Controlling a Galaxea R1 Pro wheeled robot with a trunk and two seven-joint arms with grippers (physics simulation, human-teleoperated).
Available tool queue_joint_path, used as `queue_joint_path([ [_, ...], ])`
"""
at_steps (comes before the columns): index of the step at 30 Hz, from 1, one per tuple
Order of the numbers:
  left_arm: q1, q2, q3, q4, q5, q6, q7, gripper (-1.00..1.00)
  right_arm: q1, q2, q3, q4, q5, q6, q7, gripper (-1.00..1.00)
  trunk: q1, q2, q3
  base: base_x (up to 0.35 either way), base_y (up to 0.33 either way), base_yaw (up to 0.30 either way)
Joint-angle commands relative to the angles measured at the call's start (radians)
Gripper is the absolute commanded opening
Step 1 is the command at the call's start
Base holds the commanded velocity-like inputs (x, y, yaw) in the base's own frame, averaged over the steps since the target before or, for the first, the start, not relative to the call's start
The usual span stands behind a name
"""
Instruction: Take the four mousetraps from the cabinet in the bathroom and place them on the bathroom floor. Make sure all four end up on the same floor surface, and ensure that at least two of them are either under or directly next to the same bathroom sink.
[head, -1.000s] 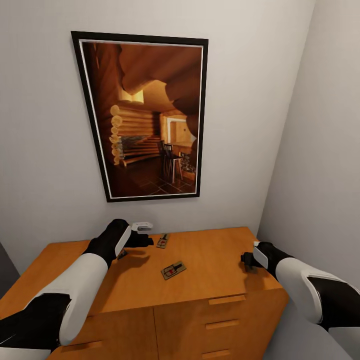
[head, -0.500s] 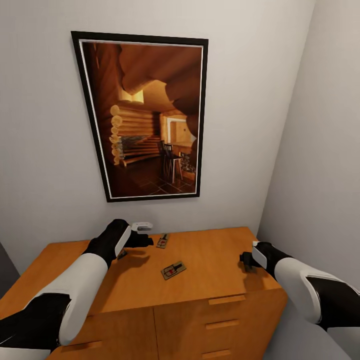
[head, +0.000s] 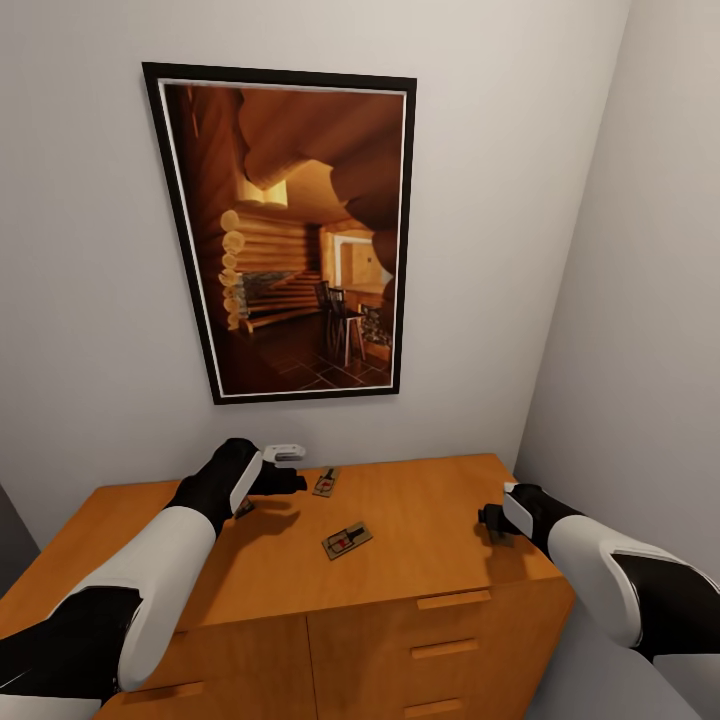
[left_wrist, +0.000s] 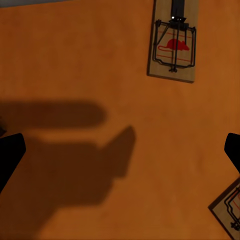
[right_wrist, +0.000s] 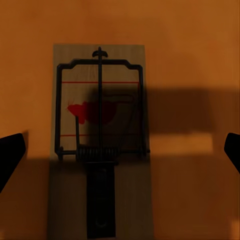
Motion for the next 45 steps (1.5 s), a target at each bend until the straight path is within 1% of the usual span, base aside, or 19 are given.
queue_joint_path([
  [1,-0.001,0.0,-0.003,-0.001,0.003,0.005,0.0,1.0,-0.001,0.0,-0.007,-0.002,-0.003,0.004,-0.005,1.0,0.0,-0.001,-0.002,0.0,0.0,0.0],
  [36,-0.001,0.0,-0.002,-0.003,0.003,0.005,0.0,1.0,-0.001,0.003,-0.009,0.015,-0.003,-0.001,-0.005,1.0,0.0,-0.001,-0.002,0.0,0.0,0.0],
  [37,-0.001,0.0,-0.002,-0.003,0.003,0.005,0.0,1.0,-0.001,0.003,-0.009,0.015,-0.003,-0.001,-0.005,-1.0,0.0,-0.001,-0.002,0.0,0.0,0.0],
  [45,-0.001,0.0,-0.002,-0.004,0.003,0.006,0.0,1.0,-0.001,0.003,-0.009,0.016,-0.003,0.0,-0.005,-1.0,0.0,-0.001,-0.002,0.0,0.0,0.0],
])
